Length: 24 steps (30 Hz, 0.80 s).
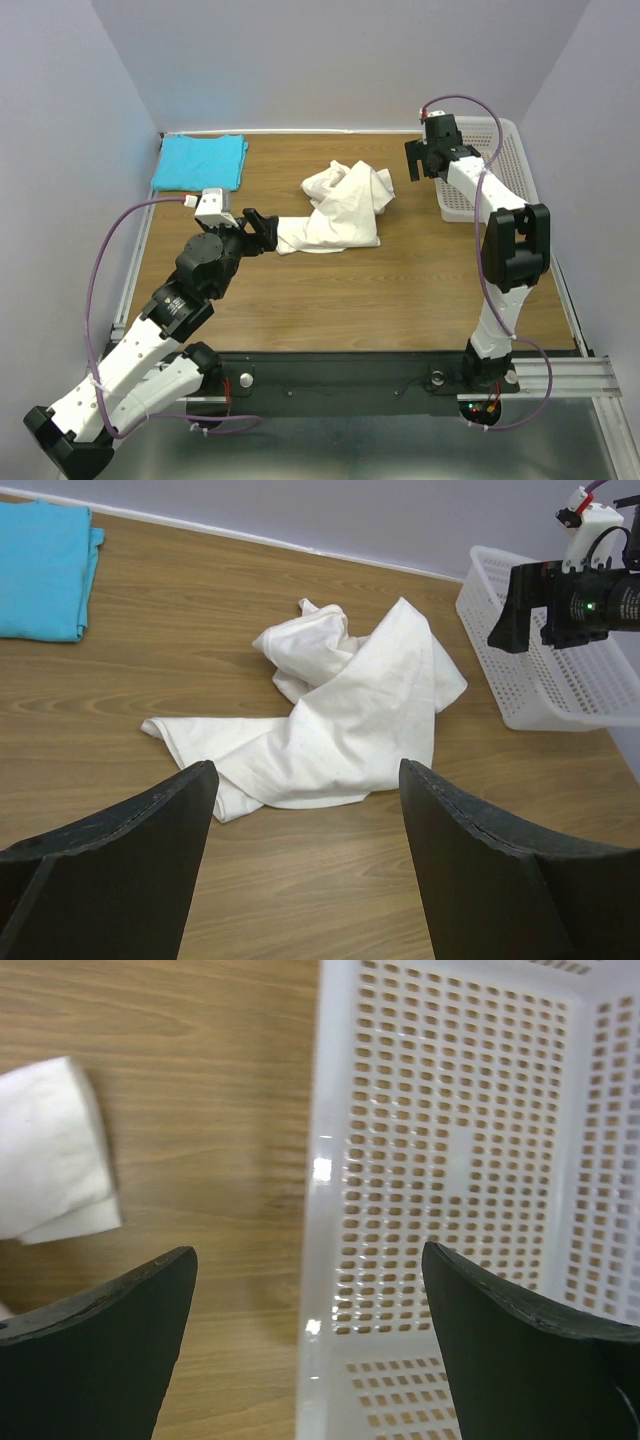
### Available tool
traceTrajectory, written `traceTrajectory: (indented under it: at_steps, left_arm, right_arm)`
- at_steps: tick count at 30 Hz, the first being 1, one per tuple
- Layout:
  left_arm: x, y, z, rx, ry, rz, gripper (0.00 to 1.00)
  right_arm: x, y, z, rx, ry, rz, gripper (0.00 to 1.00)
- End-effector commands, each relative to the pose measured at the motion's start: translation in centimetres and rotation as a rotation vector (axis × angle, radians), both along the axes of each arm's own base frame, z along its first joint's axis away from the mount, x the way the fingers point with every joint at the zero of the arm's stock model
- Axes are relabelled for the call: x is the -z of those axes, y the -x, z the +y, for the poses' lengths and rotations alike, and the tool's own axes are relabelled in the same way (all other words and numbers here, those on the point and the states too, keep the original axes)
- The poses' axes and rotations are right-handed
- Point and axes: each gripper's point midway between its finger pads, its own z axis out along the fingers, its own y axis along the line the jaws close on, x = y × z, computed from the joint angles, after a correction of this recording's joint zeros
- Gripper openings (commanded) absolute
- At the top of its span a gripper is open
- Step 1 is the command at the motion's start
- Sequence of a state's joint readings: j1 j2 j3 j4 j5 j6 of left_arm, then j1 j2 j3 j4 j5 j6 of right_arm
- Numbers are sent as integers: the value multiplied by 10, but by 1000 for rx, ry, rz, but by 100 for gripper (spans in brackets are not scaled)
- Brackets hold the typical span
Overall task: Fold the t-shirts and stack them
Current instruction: Flatten the tshirt out
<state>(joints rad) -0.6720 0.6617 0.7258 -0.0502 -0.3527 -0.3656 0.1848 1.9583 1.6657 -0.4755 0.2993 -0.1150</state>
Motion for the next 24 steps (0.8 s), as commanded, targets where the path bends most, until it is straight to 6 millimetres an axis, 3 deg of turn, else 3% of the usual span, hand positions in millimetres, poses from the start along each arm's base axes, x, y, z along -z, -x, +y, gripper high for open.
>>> traceTrajectory:
  at_steps: [1,5,9,16,24]
  left_arm:
    - [-7,-1,-1,-1,38,-27,85]
    - [-7,-1,-1,-1,37,-29,85]
    - [-5,0,1,-6,31,-27,85]
    - [-1,2,4,-10,28,-22,85]
    - [-1,0,0,-3,26,-20,85]
  right_arm:
    - [-16,-15,-23,128,80,-126,100]
    - [7,-13,-30,154,120,-92,97]
    - [19,-17,-38,164,152,-80,75]
    - [23,-19,-67,188,201,-64,52]
    - [22,-26,-95,166,244,-46,46]
